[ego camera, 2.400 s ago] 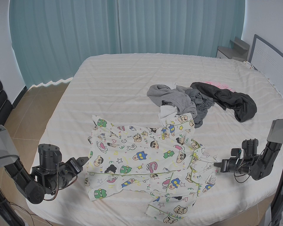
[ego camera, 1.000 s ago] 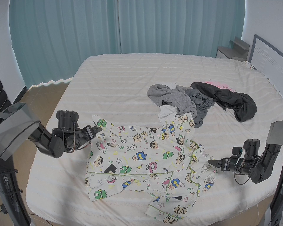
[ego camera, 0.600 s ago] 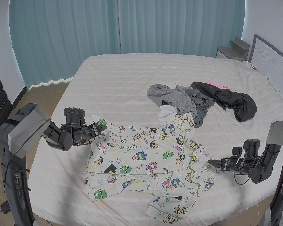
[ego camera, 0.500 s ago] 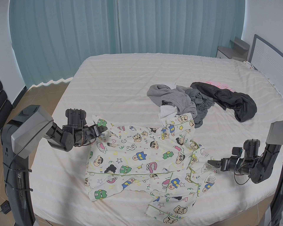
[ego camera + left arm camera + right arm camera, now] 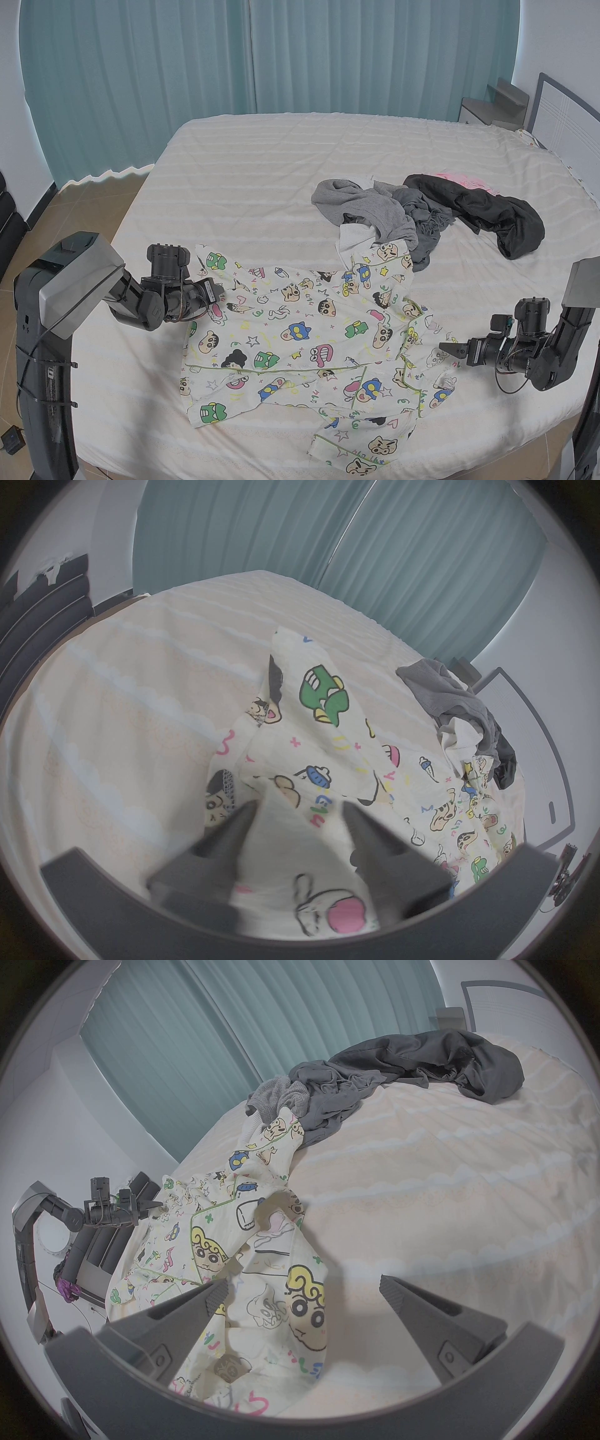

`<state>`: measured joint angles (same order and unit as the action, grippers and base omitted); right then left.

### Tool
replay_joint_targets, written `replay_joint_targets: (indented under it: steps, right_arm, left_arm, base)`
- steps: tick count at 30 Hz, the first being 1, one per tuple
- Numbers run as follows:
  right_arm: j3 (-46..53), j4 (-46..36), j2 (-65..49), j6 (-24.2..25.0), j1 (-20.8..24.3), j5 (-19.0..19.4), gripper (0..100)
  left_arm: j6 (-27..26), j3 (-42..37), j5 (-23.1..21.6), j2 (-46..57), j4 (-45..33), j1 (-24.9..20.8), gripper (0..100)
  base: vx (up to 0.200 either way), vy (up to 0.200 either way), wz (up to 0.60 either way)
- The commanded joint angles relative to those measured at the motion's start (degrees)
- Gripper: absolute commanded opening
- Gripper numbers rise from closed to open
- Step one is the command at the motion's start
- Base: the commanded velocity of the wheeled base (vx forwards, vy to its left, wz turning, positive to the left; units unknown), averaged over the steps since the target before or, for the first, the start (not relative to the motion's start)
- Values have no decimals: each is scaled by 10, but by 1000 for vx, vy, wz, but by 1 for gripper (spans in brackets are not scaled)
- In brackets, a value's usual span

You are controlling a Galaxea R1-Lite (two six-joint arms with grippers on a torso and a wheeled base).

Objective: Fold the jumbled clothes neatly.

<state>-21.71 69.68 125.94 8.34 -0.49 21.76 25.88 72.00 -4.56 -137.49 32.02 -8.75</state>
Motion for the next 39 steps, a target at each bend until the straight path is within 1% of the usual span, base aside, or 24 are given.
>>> replay_joint_targets:
  steps: [1, 7, 14, 21, 29, 32, 33, 34, 36, 39]
  right_arm:
    - [0, 0, 4, 0, 0, 0, 100]
    - [-1, 0, 4, 1, 0, 0, 100]
    - [-1, 0, 4, 1, 0, 0, 100]
    - [-2, 0, 4, 1, 0, 0, 100]
    - [-3, 0, 4, 0, 0, 0, 100]
    - [-3, 0, 4, 0, 0, 0, 100]
    - [-3, 0, 5, 0, 0, 0, 100]
    - [-3, 0, 5, 0, 0, 0, 100]
    - [-3, 0, 7, 0, 0, -1, 100]
    - [-3, 0, 9, -1, 0, -1, 100]
  left_arm:
    - [0, 2, 3, -8, 1, 2, 0]
    - [0, 12, 13, 13, 2, 8, 0]
    - [0, 67, 47, 14, 1, 8, 0]
    - [0, 111, 68, 8, 0, 10, 0]
    - [-4, 151, 75, -15, 1, 10, 0]
    - [-4, 168, 95, -27, 4, 10, 0]
    - [-4, 190, 115, -39, 6, 10, 0]
    - [-4, 202, 123, -46, 7, 10, 100]
    - [-4, 228, 133, -60, 8, 10, 100]
    - [-4, 244, 137, -70, 7, 10, 100]
  base:
    - [0, 0, 0]
    - [0, 0, 0]
    - [0, 0, 0]
    - [0, 0, 0]
    - [0, 0, 0]
    - [0, 0, 0]
    - [0, 0, 0]
    - [0, 0, 0]
    - [0, 0, 0]
    - [0, 0, 0]
